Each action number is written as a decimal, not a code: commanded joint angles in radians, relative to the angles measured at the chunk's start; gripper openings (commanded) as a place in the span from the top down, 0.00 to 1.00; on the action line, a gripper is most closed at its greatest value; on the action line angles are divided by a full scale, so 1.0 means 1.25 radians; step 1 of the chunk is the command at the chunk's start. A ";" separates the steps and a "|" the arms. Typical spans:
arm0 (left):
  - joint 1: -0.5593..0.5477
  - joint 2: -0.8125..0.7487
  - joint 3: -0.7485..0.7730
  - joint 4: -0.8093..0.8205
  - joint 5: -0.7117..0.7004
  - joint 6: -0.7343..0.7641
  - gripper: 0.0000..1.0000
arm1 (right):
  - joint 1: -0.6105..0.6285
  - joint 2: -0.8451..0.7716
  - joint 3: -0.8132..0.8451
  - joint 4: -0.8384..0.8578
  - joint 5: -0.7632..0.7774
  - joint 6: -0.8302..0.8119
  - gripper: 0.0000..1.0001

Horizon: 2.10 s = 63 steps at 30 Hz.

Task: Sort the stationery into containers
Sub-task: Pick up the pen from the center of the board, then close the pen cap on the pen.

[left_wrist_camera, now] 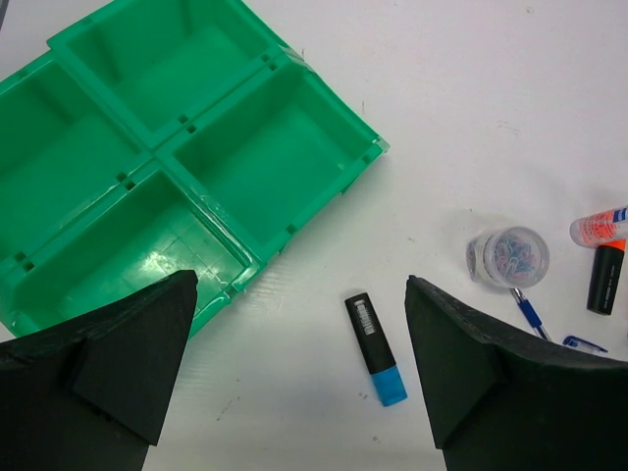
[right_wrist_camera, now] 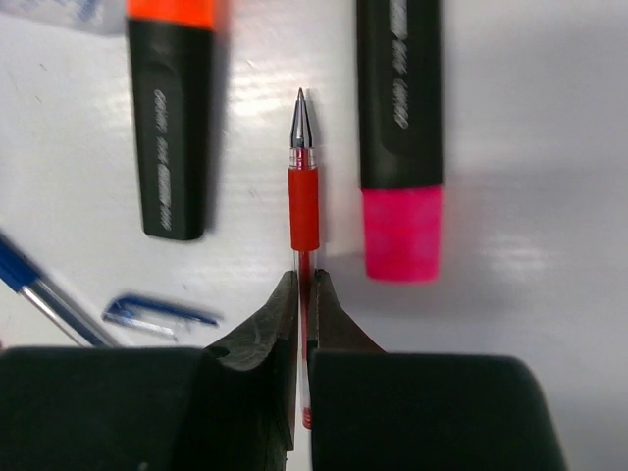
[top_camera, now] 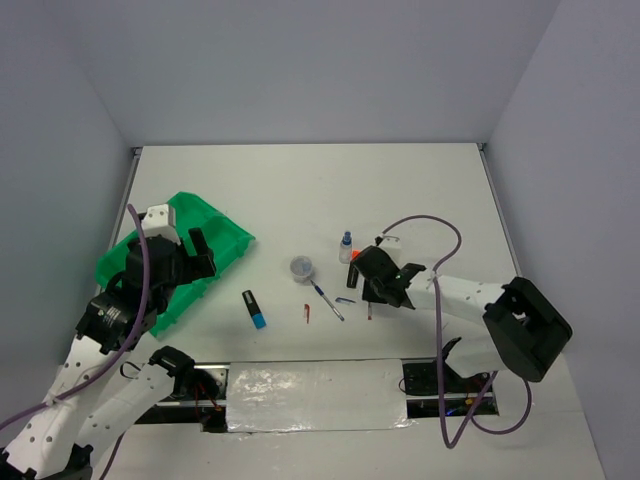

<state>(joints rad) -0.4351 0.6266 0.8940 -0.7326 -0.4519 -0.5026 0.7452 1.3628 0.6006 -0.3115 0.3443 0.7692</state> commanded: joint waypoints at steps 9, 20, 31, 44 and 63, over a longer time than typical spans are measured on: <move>-0.024 0.155 0.064 0.002 0.135 -0.155 0.01 | 0.012 -0.387 0.047 -0.226 0.072 -0.032 1.00; -0.513 0.550 0.135 0.058 -0.089 -0.451 0.01 | 0.039 -0.526 0.127 -0.388 0.058 -0.110 1.00; -0.538 0.749 0.183 0.090 -0.062 -0.458 0.18 | 0.043 -0.601 0.101 -0.368 -0.016 -0.140 1.00; -0.499 0.840 0.133 0.134 0.009 -0.435 0.22 | 0.046 -0.613 0.094 -0.353 -0.026 -0.152 1.00; -0.490 0.924 0.081 0.161 0.058 -0.419 0.40 | 0.044 -0.614 0.090 -0.348 -0.031 -0.154 1.00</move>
<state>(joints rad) -1.0508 1.7267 1.0222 -0.5026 -0.4065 -1.0241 0.7925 0.6048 0.7124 -0.7712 0.2993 0.5850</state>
